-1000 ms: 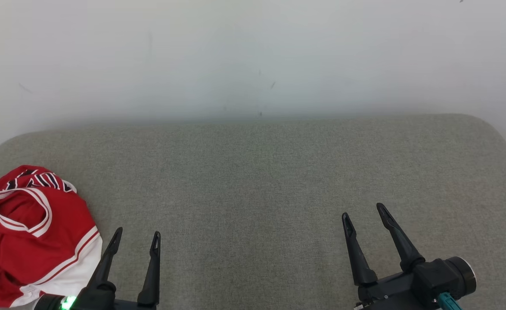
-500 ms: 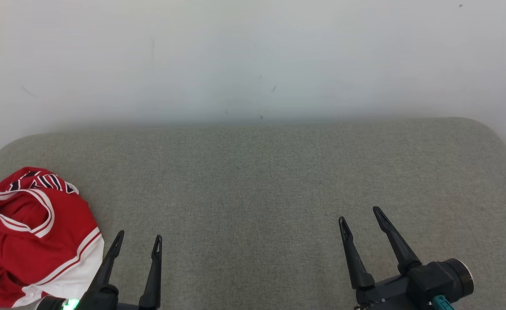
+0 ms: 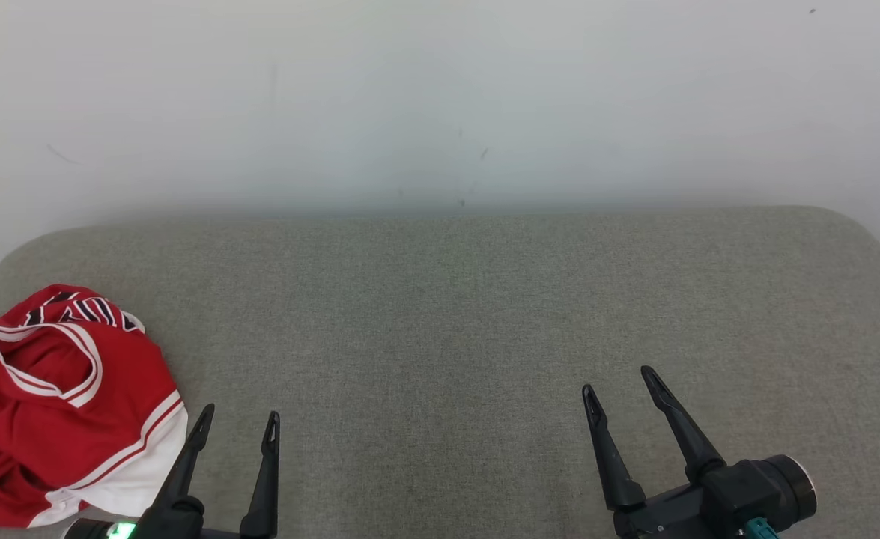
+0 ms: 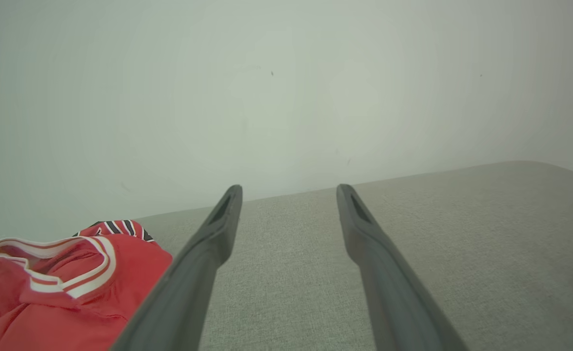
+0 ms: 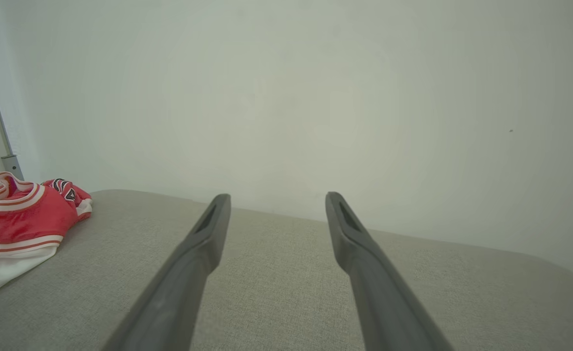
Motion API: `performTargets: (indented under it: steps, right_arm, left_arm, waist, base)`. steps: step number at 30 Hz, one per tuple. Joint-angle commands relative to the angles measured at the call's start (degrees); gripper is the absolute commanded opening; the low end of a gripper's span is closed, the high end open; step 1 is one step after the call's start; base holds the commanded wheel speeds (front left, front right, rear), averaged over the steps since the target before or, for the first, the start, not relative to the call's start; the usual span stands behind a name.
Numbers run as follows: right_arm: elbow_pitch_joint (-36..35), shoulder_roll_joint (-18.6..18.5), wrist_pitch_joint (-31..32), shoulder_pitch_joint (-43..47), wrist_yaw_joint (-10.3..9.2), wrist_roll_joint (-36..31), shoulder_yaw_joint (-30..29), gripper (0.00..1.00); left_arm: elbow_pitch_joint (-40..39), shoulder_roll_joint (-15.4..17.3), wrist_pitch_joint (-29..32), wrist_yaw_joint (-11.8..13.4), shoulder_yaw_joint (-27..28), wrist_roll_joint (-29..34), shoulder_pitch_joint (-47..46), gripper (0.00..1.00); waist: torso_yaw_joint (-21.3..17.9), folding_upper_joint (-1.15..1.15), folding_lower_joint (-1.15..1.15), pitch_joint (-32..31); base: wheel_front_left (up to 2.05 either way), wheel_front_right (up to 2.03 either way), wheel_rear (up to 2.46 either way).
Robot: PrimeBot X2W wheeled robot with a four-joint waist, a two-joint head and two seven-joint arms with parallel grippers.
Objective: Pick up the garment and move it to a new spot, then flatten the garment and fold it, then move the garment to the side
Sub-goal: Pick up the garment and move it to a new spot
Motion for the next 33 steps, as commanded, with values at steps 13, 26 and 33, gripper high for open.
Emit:
performTargets:
  steps: [13,26,33]
  right_arm:
    - [0.24,-0.13,-0.11,0.81,-0.12,0.22,1.05,1.0]
    - [0.27,-0.12,-0.11,0.29,-0.12,1.34,1.57,1.0]
    - [0.8,-0.13,-0.11,0.77,-0.12,1.29,1.81,1.0]
  left_arm:
    - [0.77,-0.38,-0.23,-0.24,0.77,-0.25,-0.49,1.0]
    - [0.89,-0.6,-0.22,-0.1,2.25,-0.06,-0.11,1.0]
    - [0.96,-1.06,-0.22,0.16,2.61,0.08,-0.03,1.0]
  waist:
    - [4.84,0.0,0.0,0.53]
    - [13.51,0.0,0.0,0.72]
    - [16.87,0.0,0.0,0.05]
  base:
    - [0.0,0.0,0.0]
    - [0.0,0.0,0.0]
    - [0.0,0.0,0.0]
